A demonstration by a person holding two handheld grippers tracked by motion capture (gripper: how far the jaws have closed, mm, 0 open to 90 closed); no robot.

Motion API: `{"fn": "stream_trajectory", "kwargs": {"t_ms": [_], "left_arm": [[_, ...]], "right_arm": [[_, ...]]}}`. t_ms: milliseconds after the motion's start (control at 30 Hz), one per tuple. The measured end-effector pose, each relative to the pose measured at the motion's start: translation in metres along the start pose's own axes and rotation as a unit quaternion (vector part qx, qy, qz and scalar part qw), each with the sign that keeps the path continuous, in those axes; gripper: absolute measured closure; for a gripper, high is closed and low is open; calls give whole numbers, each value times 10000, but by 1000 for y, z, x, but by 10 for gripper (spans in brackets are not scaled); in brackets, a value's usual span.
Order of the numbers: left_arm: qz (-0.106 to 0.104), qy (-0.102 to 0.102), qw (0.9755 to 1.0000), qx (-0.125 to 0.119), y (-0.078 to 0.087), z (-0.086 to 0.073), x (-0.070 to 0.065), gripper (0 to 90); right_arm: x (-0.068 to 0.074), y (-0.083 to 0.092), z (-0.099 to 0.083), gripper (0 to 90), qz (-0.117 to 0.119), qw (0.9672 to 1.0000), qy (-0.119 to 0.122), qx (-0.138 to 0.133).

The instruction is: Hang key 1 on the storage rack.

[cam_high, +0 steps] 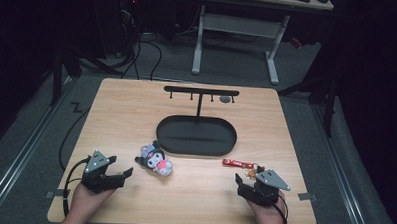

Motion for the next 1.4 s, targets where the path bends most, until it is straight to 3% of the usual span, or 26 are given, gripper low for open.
{"fn": "stream_trajectory", "kwargs": {"t_ms": [200,300,567,1267,1400], "left_arm": [[-21,-60,10000,-54,-4,3,-1,236],[-93,1,10000,-25,-6,2,-2,234],[-56,-119,9999,-104,-1,2,-3,237],[-81,-359,9993,-30,-4,0,-10,240],[-93,-366,9993,-30,-3,0,-11,240]], "right_arm": [[3,-7,-5,157,153,9995,198,166],[3,-7,-5,152,219,9995,162,134],[8,-9,-5,150,360,9990,216,145],[6,-7,-5,142,391,9990,139,143],[7,-7,-4,142,404,9988,216,170]]}}
Point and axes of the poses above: each handheld gripper's, and its own axes: y roughly backward along the jaws, z roughly out of its top, x roughly to its left, the point moved 7 cm from there along -y, roughly forward along the jaws, and after that the axes turned 11 degrees about z, right-handed, at the moved point
